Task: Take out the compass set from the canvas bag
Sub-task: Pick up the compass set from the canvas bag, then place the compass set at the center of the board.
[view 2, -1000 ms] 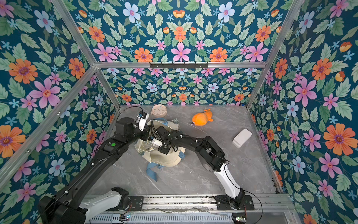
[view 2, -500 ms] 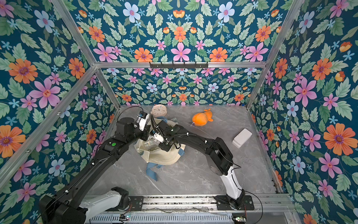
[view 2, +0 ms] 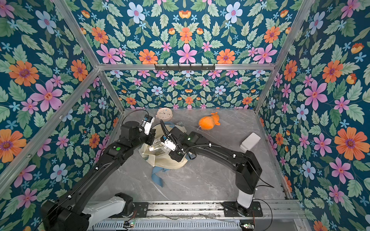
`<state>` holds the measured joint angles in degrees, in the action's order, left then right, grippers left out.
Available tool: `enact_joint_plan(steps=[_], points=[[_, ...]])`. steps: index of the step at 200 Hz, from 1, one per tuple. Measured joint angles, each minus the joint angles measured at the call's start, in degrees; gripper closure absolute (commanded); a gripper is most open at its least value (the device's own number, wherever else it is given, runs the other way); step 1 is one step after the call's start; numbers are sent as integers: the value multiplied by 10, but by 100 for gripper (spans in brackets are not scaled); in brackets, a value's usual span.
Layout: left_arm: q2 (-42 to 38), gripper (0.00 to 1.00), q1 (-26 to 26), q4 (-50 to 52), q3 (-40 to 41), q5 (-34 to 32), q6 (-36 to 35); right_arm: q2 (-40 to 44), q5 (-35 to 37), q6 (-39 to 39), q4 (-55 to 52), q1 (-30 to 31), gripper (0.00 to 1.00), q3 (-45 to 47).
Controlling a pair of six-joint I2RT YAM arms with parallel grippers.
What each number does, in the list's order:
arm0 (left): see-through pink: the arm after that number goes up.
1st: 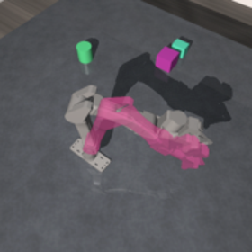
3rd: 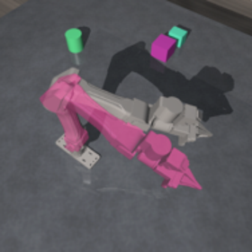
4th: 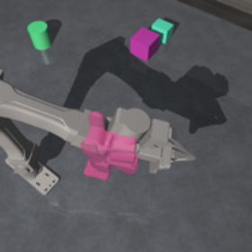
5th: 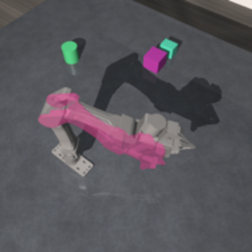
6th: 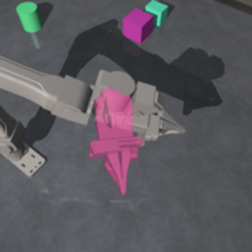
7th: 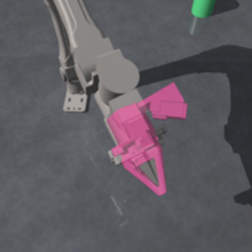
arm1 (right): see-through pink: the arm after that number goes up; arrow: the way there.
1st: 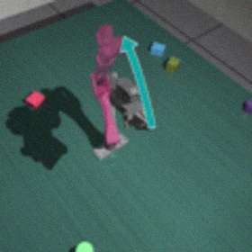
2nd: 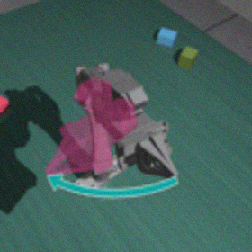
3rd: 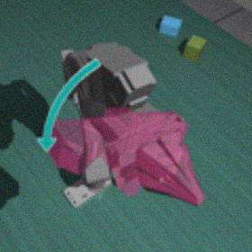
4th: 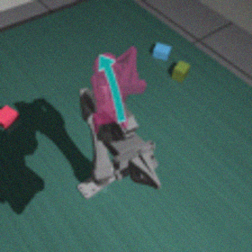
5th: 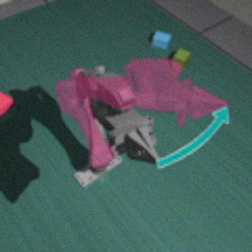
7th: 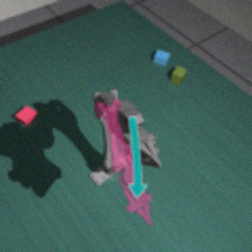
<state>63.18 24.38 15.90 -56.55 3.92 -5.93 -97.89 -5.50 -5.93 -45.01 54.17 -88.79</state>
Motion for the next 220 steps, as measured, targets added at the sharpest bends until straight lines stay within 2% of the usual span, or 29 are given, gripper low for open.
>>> enact_joint_plan(steps=[59, 99, 116, 141, 161, 191, 220], points=[[4, 100, 0, -7, 0, -3, 4, 182, 39, 60, -16, -1, 66, 57], [4, 100, 0, -7, -1, -4, 10, 254, 65, 111, -19, -103, 67, 130], [5, 100, 0, -7, -1, -4, 10, 264, 50, 140, -14, -164, 67, 168], [9, 100, 0, -9, 0, -3, 10, 229, 45, 188, 5, -271, 67, 224], [10, 100, 0, -10, 0, 1, 10, 172, 32, 209, 23, -323, 67, 247], [10, 100, 0, -13, 2, 3, 10, 70, 11, 229, 63, -361, 65, 247], [8, 100, 0, -14, 3, 4, 10, -5, -5, 240, 102, -368, 63, 234]])
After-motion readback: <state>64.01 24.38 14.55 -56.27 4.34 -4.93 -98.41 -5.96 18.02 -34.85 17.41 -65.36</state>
